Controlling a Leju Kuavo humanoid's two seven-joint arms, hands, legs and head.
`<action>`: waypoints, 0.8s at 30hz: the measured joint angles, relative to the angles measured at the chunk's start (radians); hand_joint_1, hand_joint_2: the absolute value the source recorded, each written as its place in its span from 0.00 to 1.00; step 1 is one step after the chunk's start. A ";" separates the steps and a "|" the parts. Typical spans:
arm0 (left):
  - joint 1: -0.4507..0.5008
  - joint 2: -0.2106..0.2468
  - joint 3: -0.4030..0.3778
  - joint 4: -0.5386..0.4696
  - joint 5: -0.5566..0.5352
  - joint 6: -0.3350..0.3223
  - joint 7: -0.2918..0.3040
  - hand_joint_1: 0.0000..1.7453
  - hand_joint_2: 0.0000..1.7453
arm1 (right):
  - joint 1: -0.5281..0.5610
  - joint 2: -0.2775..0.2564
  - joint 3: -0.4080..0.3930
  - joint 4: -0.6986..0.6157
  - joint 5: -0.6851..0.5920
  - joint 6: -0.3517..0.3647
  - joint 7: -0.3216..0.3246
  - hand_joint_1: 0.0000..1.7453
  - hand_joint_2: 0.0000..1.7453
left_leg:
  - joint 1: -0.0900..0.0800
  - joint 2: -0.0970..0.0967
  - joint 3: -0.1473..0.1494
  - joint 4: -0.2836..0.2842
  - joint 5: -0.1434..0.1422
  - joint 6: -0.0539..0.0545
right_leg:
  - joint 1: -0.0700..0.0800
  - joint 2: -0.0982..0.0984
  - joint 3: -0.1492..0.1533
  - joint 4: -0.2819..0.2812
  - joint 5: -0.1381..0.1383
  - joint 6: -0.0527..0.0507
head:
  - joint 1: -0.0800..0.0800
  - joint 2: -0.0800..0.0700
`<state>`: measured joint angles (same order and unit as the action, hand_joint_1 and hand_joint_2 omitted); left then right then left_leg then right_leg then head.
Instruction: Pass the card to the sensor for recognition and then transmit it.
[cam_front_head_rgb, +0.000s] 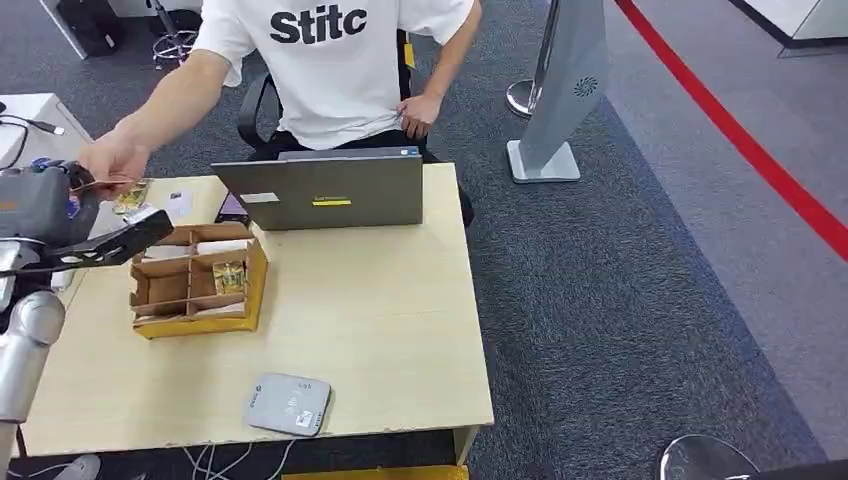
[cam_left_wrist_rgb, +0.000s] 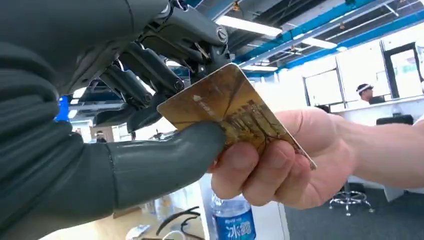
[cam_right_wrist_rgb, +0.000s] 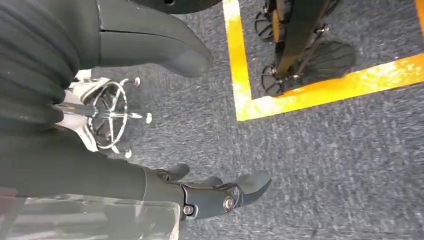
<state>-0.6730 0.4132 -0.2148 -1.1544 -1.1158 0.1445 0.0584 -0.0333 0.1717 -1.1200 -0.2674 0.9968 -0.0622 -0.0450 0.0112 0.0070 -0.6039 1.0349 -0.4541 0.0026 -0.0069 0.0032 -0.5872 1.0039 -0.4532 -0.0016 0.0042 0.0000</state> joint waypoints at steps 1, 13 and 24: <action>0.000 -0.001 0.000 0.008 0.000 0.003 0.000 1.00 1.00 | 0.002 0.000 0.000 0.000 0.002 0.000 0.000 0.00 1.00 | 0.000 0.000 0.000 0.000 0.000 0.000 | 0.000 0.000 0.000 0.000 0.000 0.000 | 0.000 0.000; -0.002 -0.010 0.000 0.040 -0.001 0.011 -0.007 0.00 1.00 | 0.006 0.000 0.000 0.000 0.011 0.008 0.006 0.00 1.00 | 0.000 0.004 0.000 0.000 -0.001 0.000 | 0.000 0.003 -0.001 0.000 0.000 0.000 | 0.000 0.000; 0.021 -0.023 0.000 0.040 0.002 0.029 -0.013 0.00 1.00 | 0.010 0.000 -0.007 -0.011 0.015 0.013 0.018 0.00 1.00 | 0.000 0.001 0.000 0.000 0.000 0.000 | 0.000 0.001 -0.001 0.000 0.001 0.001 | 0.000 0.000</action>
<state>-0.6524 0.3902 -0.2148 -1.1147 -1.1139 0.1736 0.0458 -0.0229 0.1720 -1.1269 -0.2781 1.0117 -0.0488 -0.0275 0.0111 0.0085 -0.6044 1.0349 -0.4542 0.0028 -0.0069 0.0042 -0.5880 1.0038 -0.4527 -0.0010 0.0042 0.0000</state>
